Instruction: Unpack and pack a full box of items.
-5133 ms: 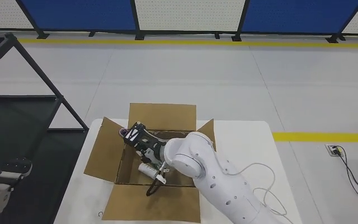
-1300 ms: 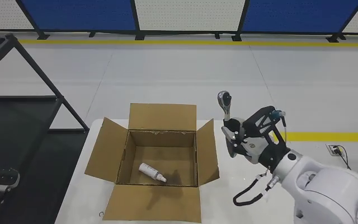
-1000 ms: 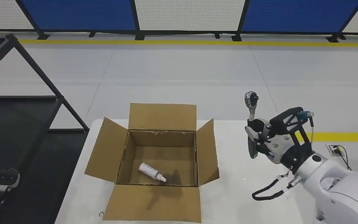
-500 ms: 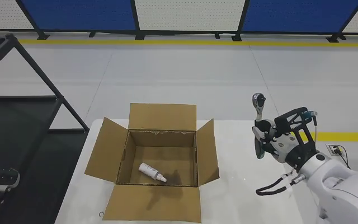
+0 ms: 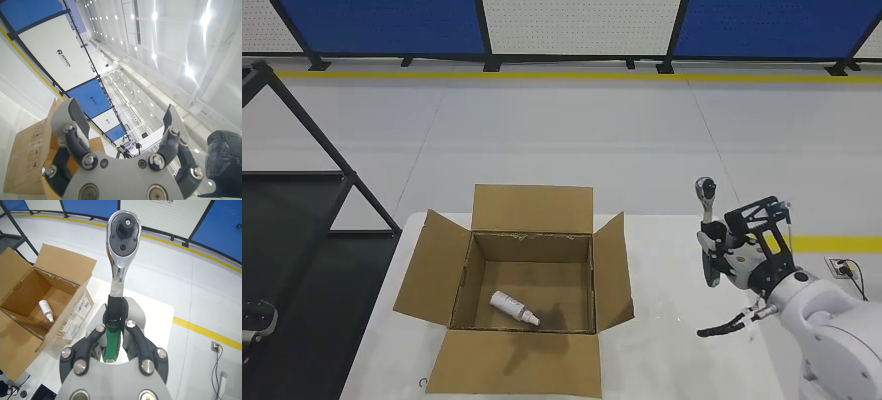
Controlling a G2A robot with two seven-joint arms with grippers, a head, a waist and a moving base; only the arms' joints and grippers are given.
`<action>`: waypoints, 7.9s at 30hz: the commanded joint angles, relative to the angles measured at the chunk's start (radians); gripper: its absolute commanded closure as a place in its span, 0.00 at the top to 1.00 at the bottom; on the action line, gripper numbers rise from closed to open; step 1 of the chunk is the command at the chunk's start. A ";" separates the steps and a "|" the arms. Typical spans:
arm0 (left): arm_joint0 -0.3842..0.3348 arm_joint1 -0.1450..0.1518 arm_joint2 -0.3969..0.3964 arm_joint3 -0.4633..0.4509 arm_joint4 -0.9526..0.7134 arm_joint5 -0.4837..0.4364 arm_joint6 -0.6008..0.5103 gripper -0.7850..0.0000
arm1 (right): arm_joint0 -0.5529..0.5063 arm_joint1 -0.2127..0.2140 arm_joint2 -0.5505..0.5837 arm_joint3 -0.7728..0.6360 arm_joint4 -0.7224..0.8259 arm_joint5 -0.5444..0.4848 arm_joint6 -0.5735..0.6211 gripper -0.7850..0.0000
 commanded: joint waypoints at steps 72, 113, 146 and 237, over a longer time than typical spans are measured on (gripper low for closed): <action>0.000 0.000 0.000 0.000 0.000 0.000 0.000 1.00 | -0.127 0.054 0.014 0.054 -0.075 0.020 0.108 0.00; 0.000 0.000 0.000 0.000 0.000 0.000 0.000 1.00 | -0.080 0.070 -0.103 0.259 -0.248 0.103 0.065 0.00; -0.006 -0.010 -0.049 0.036 -0.014 0.010 0.008 1.00 | 0.152 0.083 -0.220 0.783 -0.279 -0.039 -0.083 0.00; -0.020 -0.009 -0.043 0.076 0.105 0.036 -0.123 1.00 | 0.293 0.128 -0.489 0.190 0.077 -0.157 -0.150 1.00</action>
